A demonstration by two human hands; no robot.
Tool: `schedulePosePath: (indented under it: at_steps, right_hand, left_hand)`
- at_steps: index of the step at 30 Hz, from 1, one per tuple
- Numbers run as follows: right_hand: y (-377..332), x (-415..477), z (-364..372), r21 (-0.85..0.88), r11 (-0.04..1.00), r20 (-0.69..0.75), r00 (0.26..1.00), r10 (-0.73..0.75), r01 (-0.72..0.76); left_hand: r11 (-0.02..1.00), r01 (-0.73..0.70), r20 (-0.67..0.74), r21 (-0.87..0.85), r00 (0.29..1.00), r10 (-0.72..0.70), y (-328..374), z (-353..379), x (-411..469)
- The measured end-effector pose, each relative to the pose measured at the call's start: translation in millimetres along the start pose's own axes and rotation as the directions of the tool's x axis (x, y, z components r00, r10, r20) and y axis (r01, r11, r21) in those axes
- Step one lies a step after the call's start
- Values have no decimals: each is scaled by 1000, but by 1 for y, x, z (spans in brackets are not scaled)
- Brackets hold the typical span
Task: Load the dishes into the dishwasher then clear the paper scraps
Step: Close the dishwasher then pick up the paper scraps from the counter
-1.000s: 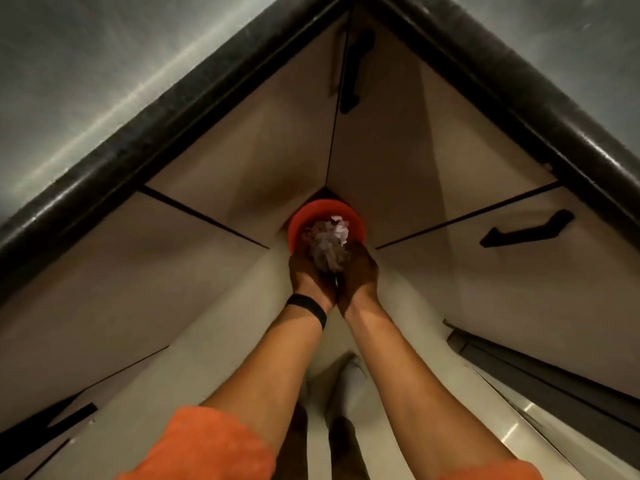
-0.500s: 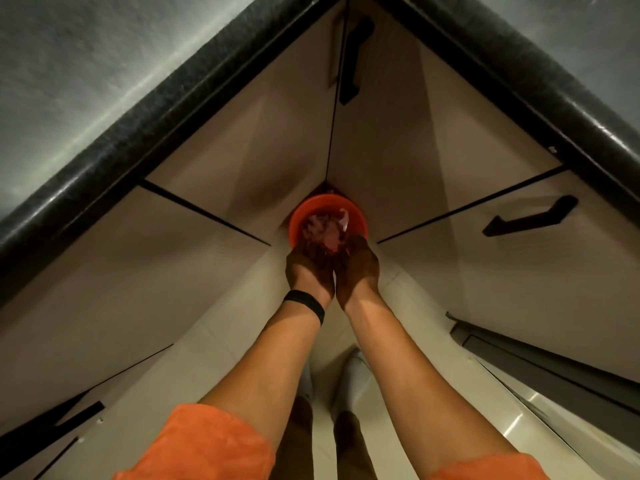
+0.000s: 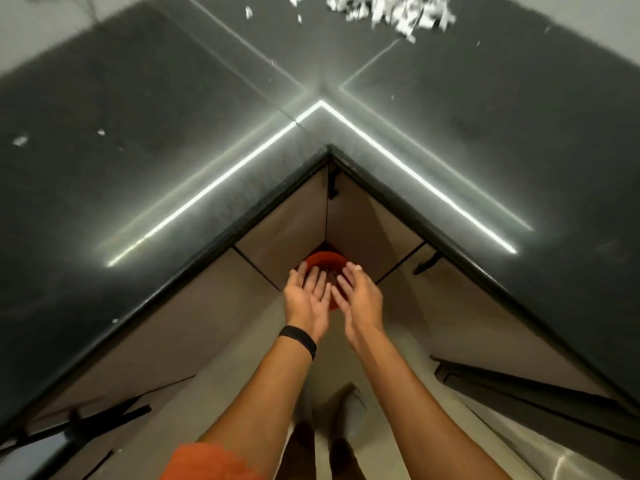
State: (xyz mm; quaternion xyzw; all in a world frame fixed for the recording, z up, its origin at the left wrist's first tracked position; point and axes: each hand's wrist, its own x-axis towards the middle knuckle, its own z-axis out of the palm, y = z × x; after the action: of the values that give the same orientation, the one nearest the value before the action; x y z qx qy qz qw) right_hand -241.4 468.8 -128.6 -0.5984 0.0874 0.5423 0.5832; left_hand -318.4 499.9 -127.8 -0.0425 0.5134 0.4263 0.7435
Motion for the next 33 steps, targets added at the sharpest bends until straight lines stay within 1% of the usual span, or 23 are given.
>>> schedulePosePath:
  at_steps: [8, 11, 15, 20, 24, 29, 33]
  right_hand:
    - [-73, -98, 5, 14, 992, 141, 982, -125, 124]
    - [-91, -118, 7, 2, 981, 220, 957, -191, 196]
    - [-117, -130, 15, 21, 961, 286, 920, -269, 275]
    - [-148, -124, 34, 73, 947, 310, 895, -320, 313]
    - [-169, -103, 53, 84, 938, 308, 886, -346, 337]
    - [-203, -68, 93, 109, 923, 258, 886, -386, 370]
    - [-231, -39, 129, 89, 906, 224, 877, -424, 415]
  left_hand:
    - [994, -107, 186, -36, 976, 111, 26, 39, -106]
    - [987, -151, 258, -54, 953, 159, 30, 55, -131]
    - [979, -193, 340, -63, 918, 203, 39, 78, -146]
    - [974, -217, 393, -58, 892, 222, 53, 111, -139]
    - [979, -201, 422, -47, 884, 202, 67, 140, -121]
    - [986, -164, 448, -27, 880, 159, 99, 189, -76]
    - [992, -122, 459, 7, 882, 105, 131, 231, -40]
